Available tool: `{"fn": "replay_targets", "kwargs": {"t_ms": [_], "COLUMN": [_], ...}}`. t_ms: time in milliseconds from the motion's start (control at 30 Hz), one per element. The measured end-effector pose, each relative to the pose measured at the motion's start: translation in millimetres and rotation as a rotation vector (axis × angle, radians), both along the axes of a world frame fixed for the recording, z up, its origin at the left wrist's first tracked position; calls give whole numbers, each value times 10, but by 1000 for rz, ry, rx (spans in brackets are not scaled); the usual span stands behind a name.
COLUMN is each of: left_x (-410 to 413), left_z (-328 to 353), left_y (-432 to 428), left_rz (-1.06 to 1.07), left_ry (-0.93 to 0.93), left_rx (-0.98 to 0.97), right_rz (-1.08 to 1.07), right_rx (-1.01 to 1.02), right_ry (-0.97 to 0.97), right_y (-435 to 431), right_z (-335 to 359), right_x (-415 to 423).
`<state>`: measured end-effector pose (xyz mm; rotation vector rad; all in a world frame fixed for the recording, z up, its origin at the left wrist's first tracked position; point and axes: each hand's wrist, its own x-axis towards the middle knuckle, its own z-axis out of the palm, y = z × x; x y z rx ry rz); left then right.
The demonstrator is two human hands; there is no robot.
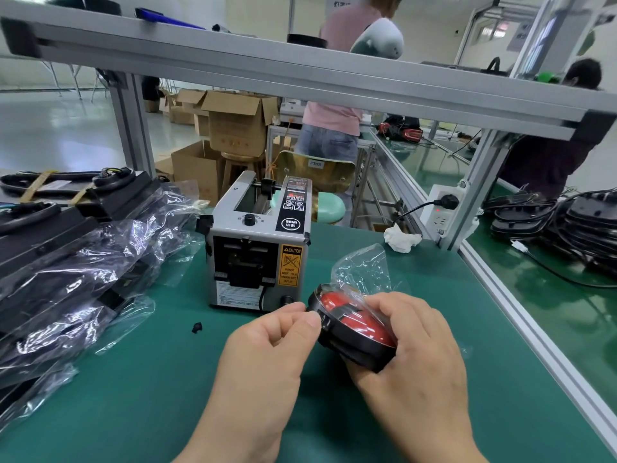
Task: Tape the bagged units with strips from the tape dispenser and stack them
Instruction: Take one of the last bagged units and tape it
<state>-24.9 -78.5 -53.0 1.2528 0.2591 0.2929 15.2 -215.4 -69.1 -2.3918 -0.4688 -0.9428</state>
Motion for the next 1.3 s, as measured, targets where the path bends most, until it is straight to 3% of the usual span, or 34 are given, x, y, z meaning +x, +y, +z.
{"fn": "replay_targets", "kwargs": {"t_ms": [567, 800, 1300], "left_x": [32, 22, 56], "left_z": [-10, 3, -4], "left_y": [-1, -19, -52], "left_rz": [-51, -17, 4], "left_ry": [-15, 2, 31], "left_rx": [81, -17, -15], "right_rz": [-13, -12, -8], "right_rx": [-1, 2, 1], "right_ry": [30, 37, 49], "right_y": [5, 3, 8], "right_z": [7, 9, 16], "right_x": [-10, -12, -19]}}
